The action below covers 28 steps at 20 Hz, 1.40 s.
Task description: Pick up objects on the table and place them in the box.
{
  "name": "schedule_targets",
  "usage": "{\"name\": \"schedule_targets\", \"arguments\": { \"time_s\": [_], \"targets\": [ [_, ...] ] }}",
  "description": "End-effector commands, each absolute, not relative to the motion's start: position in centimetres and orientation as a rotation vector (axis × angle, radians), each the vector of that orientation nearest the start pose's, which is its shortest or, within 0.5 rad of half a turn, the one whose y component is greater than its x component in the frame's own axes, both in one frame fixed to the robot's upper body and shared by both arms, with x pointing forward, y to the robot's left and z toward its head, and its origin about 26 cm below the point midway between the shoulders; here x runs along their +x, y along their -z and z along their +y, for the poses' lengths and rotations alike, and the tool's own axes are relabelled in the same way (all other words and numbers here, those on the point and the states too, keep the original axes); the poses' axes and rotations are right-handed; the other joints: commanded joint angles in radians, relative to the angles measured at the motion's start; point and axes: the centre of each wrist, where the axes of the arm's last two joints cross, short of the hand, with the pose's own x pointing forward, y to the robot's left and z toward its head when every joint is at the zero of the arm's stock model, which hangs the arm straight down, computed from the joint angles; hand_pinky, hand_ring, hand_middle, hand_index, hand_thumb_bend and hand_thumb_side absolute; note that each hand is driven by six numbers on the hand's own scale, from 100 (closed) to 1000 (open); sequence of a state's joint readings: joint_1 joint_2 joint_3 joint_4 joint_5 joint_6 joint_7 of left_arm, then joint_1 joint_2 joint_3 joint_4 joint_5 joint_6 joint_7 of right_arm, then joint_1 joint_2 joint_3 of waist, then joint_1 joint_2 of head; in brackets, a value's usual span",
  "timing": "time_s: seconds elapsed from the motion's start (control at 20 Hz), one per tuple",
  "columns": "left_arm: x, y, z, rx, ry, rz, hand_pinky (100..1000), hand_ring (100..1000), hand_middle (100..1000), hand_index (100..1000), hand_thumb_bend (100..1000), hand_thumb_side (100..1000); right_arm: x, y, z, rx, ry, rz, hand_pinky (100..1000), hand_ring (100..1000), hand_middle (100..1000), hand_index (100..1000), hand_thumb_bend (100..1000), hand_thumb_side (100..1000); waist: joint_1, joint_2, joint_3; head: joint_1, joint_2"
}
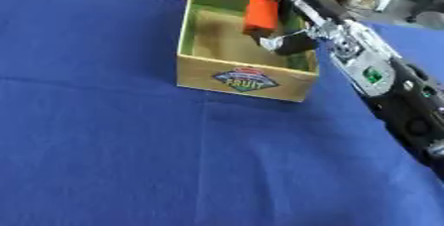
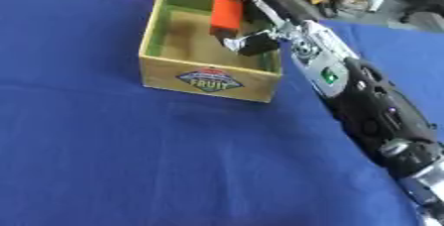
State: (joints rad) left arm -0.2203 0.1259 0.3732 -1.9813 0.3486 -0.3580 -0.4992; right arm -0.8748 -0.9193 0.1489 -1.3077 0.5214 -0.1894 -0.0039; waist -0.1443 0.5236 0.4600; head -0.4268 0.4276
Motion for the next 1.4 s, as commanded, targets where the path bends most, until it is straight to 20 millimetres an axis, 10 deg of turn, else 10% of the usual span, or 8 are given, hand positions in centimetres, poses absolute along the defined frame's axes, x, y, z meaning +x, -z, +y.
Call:
{"name": "schedule_targets", "arguments": {
  "time_s": [0.05, 0.2, 1.0, 1.4],
  "targets": [
    [27.9, -17.4, 33.2, -0.107, 0.343, -2.615, 224, 291, 403, 749, 100, 1000, 39.2, -35.4, -38.1, -1.420, -1.184, -1.966, 603, 740, 495, 683, 220, 708, 0.005, -0.022, 0.000, -0.005, -0.018],
    [27.9, -17.4, 33.3, -0.102, 0.343, -2.610, 224, 291, 403, 749, 100, 1000, 38.9, -35.9, -37.9, -1.459, -1.192, -2.009, 643, 779, 593, 806, 485, 998, 0.004, -0.025, -0.003, -0.004, -0.013],
    [27.6, -17.1, 33.7, -0.082, 0.321, -2.587, 228, 294, 404, 748, 100, 1000, 37.8, -36.3, -37.6, -1.429, -0.909, -2.182, 654, 801, 591, 818, 441, 979, 0.013, -0.060, -0.030, 0.021, 0.005],
    [27.4, -17.0, 34.1, -0.066, 0.280, -2.572, 233, 298, 405, 745, 100, 1000, 30.5, -37.1, -33.0, -1.044, -0.692, -2.565, 665, 804, 609, 802, 248, 933, 0.036, -0.095, -0.085, 0.109, 0.038]
  ]
}}
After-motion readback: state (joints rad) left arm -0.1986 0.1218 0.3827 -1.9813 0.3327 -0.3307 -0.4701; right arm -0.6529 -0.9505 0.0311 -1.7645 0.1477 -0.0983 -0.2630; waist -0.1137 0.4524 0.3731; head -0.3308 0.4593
